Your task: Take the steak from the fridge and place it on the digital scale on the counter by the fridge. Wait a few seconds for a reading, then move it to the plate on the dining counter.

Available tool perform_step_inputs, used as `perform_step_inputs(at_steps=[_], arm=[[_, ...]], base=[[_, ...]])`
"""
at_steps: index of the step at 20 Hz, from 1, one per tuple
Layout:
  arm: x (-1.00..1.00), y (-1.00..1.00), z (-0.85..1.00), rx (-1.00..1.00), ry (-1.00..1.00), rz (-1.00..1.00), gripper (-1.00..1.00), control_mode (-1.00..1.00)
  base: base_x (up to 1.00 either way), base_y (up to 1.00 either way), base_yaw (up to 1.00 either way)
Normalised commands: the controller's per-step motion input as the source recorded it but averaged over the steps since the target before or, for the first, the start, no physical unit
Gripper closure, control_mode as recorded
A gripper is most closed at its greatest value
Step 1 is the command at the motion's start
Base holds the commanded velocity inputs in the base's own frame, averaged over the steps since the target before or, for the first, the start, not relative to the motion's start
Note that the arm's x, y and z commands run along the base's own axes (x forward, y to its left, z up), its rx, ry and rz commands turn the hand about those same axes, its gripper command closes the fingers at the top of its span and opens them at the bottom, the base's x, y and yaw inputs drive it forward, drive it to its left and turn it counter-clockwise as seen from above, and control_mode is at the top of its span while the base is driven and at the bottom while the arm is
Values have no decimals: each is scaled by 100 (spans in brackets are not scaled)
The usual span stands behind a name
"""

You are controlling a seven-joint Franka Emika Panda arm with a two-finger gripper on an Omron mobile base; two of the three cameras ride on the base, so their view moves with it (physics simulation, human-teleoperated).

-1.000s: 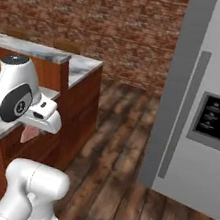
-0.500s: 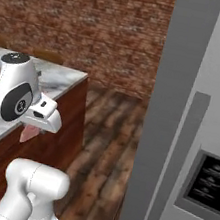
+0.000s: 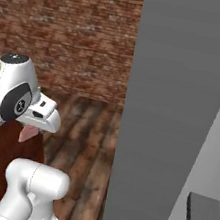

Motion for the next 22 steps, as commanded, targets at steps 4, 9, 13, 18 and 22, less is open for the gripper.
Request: perform_step_inputs(at_steps=[4,9,13,18,22], arm=[[0,0,0,0,0,0,100,100],[0,0,0,0,0,0,100,100],[0,0,0,0,0,0,100,100],[0,0,0,0,0,0,100,100],[0,0,0,0,0,0,100,100]], base=[[100,27,-39],[100,37,-23],[100,31,-6],[100,13,3],[100,0,22]])
